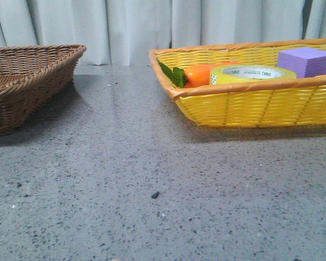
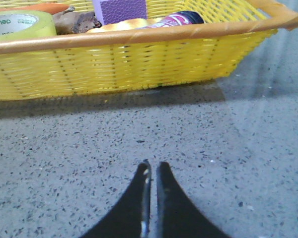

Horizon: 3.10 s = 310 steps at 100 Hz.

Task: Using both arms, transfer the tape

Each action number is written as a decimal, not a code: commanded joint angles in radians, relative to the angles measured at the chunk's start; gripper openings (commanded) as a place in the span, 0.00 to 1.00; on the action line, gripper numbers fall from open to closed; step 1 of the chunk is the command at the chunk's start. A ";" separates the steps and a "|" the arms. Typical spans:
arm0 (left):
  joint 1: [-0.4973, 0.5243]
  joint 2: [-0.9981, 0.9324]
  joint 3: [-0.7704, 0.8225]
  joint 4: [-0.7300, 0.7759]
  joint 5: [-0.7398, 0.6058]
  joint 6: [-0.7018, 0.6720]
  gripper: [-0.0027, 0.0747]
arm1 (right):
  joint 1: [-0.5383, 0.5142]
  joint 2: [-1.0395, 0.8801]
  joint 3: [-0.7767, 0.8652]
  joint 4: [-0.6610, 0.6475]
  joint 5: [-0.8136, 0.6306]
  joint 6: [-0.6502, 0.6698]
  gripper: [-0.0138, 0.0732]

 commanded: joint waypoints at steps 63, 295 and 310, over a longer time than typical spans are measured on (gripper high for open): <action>0.002 -0.029 0.009 -0.002 -0.061 -0.006 0.01 | -0.003 -0.017 0.023 -0.002 -0.019 -0.011 0.07; 0.002 -0.029 0.009 -0.002 -0.201 -0.006 0.01 | -0.003 -0.017 0.021 0.014 -0.235 -0.011 0.07; 0.002 -0.029 0.009 -0.002 -0.201 -0.006 0.01 | -0.003 -0.017 0.021 0.014 -0.235 -0.011 0.07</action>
